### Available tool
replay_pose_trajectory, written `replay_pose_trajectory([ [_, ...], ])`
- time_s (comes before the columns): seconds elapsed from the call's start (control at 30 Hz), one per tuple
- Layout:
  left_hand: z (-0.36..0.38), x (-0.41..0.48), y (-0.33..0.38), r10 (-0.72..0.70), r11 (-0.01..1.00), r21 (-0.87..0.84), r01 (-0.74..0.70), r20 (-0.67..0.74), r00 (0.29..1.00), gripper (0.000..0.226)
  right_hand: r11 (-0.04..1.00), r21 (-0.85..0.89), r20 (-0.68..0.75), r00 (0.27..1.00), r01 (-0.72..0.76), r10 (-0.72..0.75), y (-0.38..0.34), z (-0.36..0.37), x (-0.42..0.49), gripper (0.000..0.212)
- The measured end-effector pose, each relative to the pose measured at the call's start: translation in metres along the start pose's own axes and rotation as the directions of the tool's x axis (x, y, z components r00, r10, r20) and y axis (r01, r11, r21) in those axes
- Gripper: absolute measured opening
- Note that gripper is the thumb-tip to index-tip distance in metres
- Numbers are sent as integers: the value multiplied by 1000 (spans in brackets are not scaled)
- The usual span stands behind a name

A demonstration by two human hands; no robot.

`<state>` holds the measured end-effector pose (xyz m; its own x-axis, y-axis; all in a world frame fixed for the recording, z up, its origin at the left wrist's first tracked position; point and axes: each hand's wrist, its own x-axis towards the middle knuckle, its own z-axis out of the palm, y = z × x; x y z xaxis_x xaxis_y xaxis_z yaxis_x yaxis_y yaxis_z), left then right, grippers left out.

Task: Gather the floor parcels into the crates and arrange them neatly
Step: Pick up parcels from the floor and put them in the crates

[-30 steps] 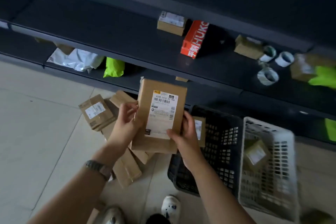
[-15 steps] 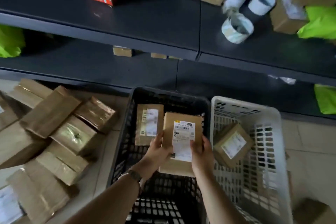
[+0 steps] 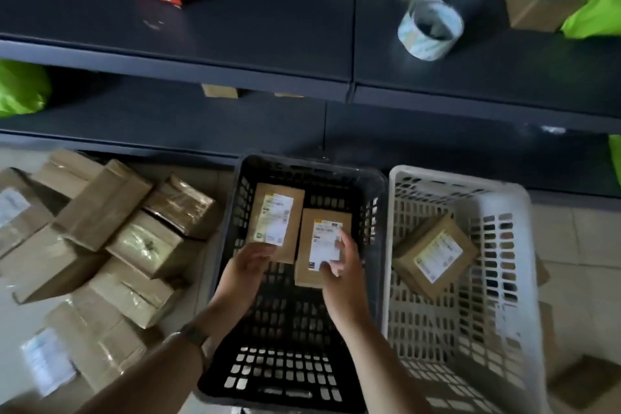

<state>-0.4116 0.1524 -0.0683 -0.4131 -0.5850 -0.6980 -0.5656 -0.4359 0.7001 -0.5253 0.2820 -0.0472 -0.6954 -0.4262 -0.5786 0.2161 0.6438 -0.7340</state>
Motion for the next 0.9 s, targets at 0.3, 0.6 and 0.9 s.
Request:
replay_pose_trajectory([
  [0.3,-172,-56,-7,-122,968,-250,25,-378,918,29,999,-31,325,946,29,-18,-96,121,-61,37],
  [0.6,-326,-73,-108,-268,920,-387,58,-513,816,24,986,-150,508,861,68,18,-90,300,-97,32],
  [0.9,-418,-60,-230,-451,830,-517,210,-399,799,23,947,-317,431,883,-42,183,-15,438,-111,28],
])
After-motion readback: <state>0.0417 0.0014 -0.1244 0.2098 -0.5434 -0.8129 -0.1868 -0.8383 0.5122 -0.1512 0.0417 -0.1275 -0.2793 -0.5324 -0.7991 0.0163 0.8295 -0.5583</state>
